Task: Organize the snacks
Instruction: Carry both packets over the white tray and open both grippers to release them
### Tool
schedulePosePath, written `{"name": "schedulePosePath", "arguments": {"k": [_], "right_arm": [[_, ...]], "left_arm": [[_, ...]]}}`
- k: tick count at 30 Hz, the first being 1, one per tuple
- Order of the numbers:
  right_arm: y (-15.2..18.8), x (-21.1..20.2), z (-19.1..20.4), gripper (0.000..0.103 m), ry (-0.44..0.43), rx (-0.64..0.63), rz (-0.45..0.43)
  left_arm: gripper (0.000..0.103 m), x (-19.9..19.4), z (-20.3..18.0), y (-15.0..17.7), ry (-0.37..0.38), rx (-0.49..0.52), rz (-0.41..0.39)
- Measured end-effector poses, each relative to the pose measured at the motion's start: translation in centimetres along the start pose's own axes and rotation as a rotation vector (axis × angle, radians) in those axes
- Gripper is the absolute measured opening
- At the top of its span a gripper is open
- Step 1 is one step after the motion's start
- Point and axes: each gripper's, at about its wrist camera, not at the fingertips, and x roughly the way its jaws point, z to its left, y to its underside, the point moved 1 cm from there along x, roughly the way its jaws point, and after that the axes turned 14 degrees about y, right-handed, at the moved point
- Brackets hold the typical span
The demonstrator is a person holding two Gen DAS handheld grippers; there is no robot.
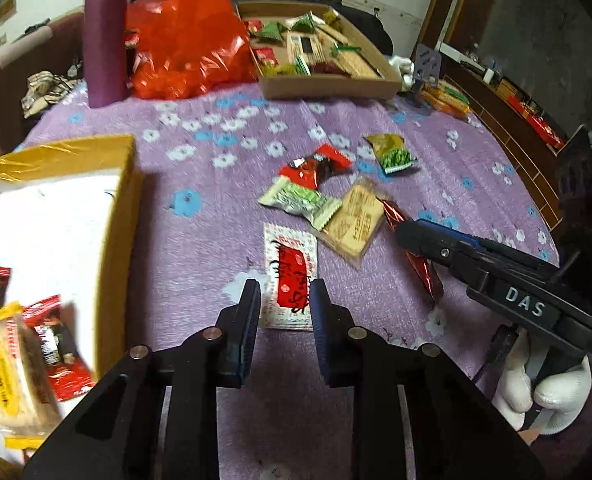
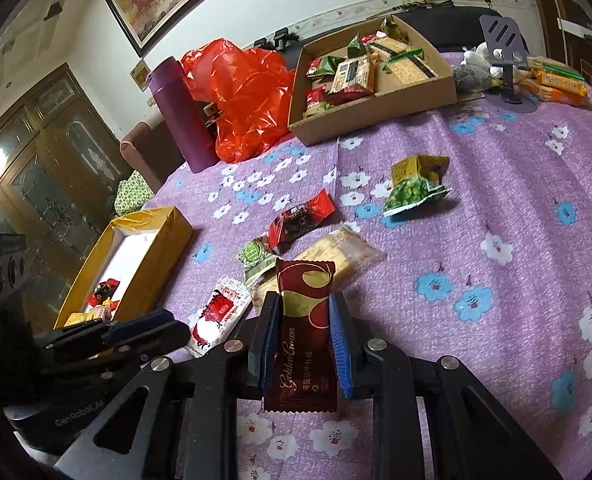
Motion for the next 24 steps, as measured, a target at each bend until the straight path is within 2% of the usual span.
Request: {"name": "schedulePosePath", "arguments": {"k": [3, 5, 7, 9, 10, 11, 13, 15, 19, 24], "right_arm": [[0.1, 0.1, 0.1, 0.025, 0.008, -0.001, 0.000], [0.1, 0.1, 0.1, 0.025, 0.011, 0.000, -0.003], [0.1, 0.2, -0.1, 0.025, 0.010, 0.004, 0.001], [0.1, 0.3, -0.2, 0.026, 0.008, 0.005, 0.006], [0.1, 0.4, -0.2, 0.025, 0.007, 0.005, 0.008], [0.0, 0.4, -0.3, 0.025, 0.006, 0.005, 0.009], [0.0, 0.4, -0.3, 0.025, 0.004, 0.005, 0.009], [0.0, 0.4, -0.3, 0.025, 0.000, 0.006, 0.010], [0.0, 0.1, -0.3, 0.025, -0.001, 0.002, 0.001], [0.1, 0.0, 0.0, 0.025, -0.002, -0.006, -0.006]], "left_arm": [[0.040, 2.2, -0.6, -0.3, -0.018, 0.044, 0.047], [0.058, 3.4, -1.4, -0.7, -0.037, 0.111, 0.057], [0.060, 4.3, -2.1, -0.8, -0.094, 0.190, 0.066], [0.051, 4.2, -2.5, -0.8, -0.102, 0.224, 0.052], [0.030, 4.0, -2.5, -0.8, -0.074, 0.215, 0.056], [0.028, 3.7, -2.6, -0.7, -0.058, 0.209, 0.061], [0.028, 3.3, -2.7, -0.3, -0.077, 0.231, 0.063], [0.028, 2.7, -2.4, 0.1, -0.064, 0.207, 0.057], [0.028, 0.9, -1.4, 1.1, -0.005, 0.125, 0.008], [0.028, -3.5, 0.0, 2.3, 0.063, 0.026, -0.089]]}}
